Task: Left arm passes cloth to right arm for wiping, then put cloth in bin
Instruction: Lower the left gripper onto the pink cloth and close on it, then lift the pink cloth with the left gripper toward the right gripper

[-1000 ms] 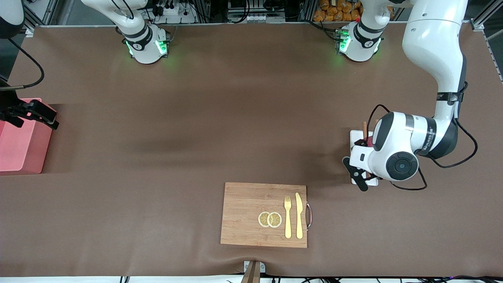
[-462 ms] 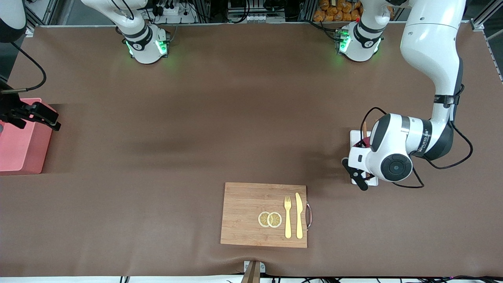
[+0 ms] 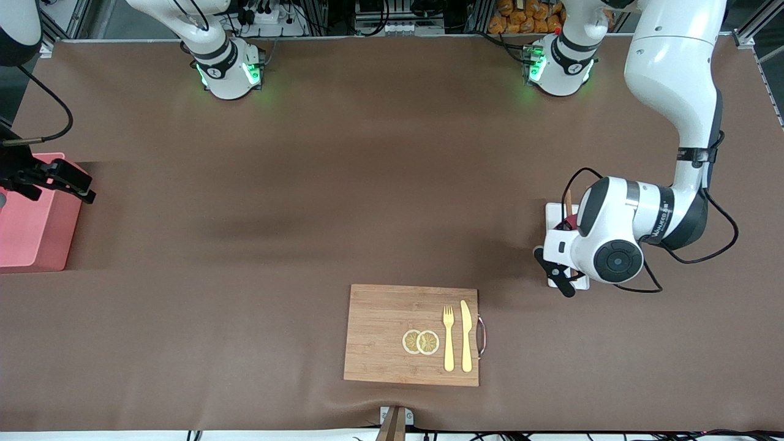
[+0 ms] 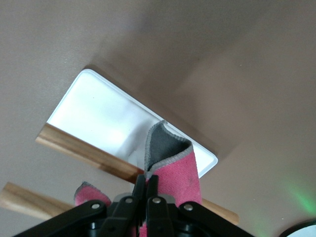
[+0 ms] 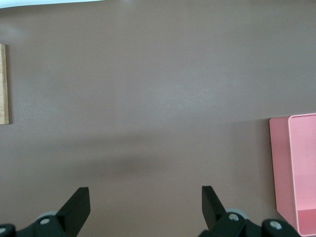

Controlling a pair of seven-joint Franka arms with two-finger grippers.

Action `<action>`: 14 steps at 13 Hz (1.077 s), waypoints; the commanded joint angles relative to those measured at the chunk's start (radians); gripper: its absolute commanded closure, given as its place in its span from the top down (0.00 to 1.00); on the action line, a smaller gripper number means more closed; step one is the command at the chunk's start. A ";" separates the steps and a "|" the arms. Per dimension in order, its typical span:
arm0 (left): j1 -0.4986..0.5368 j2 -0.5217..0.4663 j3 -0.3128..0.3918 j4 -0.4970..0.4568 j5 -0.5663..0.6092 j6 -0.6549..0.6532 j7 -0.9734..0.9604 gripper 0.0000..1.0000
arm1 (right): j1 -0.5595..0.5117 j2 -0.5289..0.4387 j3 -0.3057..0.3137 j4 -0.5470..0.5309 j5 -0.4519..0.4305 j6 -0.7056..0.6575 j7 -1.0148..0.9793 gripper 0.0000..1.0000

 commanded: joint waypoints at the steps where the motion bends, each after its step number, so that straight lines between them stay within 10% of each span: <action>1: -0.001 -0.059 0.000 0.004 0.010 -0.025 -0.018 0.00 | -0.005 0.003 0.007 0.006 -0.007 -0.008 0.005 1.00; 14: -0.099 -0.159 -0.228 0.156 -0.218 -0.111 -0.726 0.00 | -0.016 0.012 0.006 0.006 0.006 -0.060 0.041 1.00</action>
